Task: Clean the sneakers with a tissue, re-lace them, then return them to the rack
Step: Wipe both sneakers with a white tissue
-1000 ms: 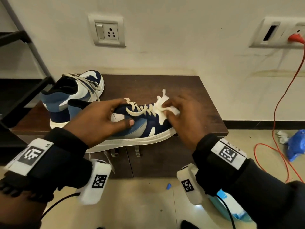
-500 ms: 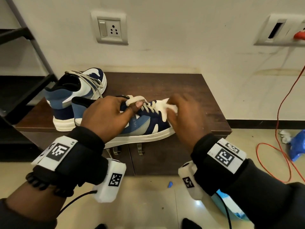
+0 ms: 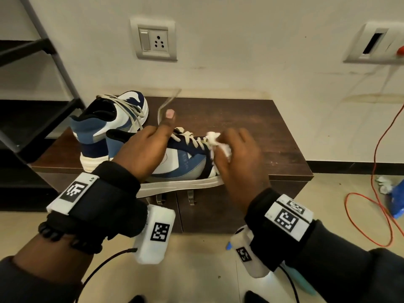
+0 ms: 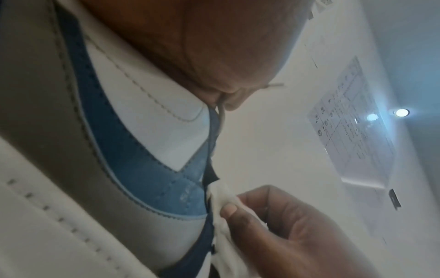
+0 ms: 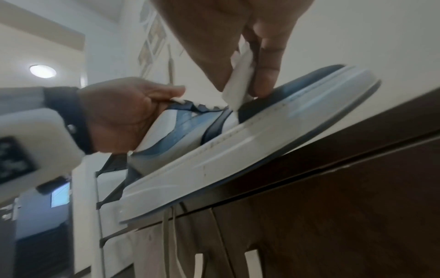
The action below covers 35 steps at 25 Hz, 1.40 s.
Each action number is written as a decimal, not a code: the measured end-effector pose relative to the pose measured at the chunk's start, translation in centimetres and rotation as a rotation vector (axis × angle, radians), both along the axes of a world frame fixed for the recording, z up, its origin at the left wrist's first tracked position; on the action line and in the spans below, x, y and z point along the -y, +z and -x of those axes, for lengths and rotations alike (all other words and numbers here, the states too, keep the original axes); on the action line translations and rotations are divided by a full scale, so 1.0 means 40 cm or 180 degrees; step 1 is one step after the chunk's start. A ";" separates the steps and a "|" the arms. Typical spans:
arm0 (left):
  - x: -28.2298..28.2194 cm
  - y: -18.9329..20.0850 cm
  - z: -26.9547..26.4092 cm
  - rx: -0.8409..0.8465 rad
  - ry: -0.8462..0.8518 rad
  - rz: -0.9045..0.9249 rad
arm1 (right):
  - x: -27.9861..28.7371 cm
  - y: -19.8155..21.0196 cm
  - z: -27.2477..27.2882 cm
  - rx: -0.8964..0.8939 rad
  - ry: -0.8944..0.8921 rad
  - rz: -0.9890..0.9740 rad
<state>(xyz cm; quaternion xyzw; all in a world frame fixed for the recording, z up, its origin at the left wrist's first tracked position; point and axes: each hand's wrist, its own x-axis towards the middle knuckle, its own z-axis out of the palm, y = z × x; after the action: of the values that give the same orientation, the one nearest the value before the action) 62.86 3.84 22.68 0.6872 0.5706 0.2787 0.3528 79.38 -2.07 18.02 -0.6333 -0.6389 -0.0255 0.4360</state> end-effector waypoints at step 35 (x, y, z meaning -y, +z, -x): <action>-0.029 -0.023 0.009 -0.0930 -0.0955 -0.0878 | 0.016 -0.008 -0.046 0.0528 -0.0319 0.0329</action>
<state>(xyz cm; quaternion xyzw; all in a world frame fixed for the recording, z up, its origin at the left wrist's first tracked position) 62.50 5.01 21.77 0.8389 0.4638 0.1962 0.2068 81.23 -2.72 17.71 -0.6819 -0.6407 -0.0666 0.3465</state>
